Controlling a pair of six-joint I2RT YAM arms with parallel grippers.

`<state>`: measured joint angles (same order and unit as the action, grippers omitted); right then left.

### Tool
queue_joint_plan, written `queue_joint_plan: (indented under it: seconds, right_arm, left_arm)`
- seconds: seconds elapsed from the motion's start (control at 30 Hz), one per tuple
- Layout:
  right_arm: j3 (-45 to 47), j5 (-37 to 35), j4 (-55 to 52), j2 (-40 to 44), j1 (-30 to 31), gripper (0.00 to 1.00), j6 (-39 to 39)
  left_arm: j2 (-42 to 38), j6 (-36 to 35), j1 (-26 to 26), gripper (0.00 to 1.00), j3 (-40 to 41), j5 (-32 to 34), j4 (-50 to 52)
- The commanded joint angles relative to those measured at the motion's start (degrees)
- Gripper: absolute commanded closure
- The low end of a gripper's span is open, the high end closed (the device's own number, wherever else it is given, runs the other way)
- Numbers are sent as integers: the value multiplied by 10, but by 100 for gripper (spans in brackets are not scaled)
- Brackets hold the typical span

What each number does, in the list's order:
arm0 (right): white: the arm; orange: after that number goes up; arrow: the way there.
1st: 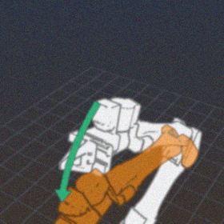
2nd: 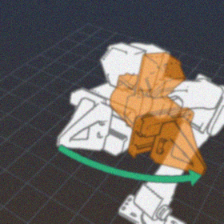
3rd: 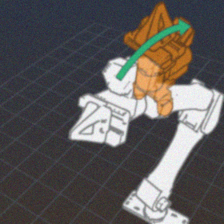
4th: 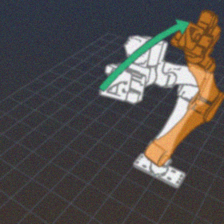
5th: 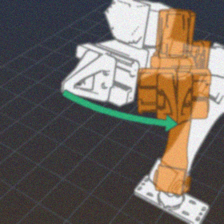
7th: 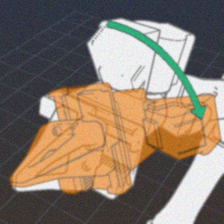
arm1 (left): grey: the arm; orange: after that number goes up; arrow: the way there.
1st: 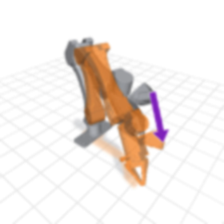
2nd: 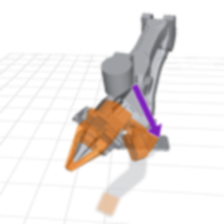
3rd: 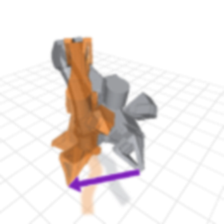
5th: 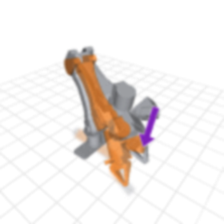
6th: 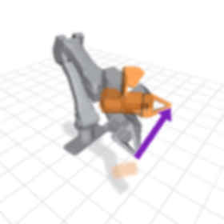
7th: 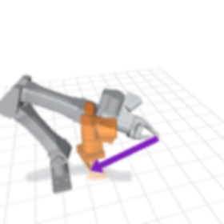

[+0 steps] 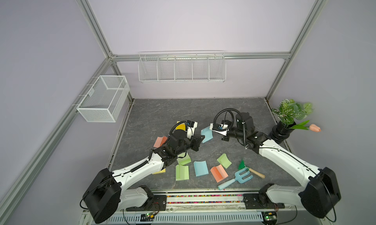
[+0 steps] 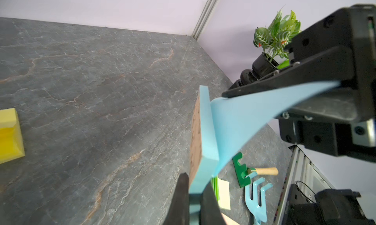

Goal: Tear off pages from different memo pads
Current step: Tear off the paper from the memo pad, then place the paper at the center of the board.

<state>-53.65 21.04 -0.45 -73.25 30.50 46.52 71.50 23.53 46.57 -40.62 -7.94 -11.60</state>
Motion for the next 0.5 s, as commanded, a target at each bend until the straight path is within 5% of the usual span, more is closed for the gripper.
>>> queue_joint_plan:
  seconds: [0.0, 0.3, 0.47]
  right_arm:
    - [-16, -93, 92, -16, -33, 93, -7]
    - [-75, -60, 69, -110, -75, 94, 40]
    - [-102, -91, 67, -191, -101, 94, 129]
  left_arm:
    - [8, 15, -1, 100, -9, 57, 73]
    - [-11, 29, -1, 100, -14, 133, 113]
    - [-20, 38, -2, 100, -15, 145, 121]
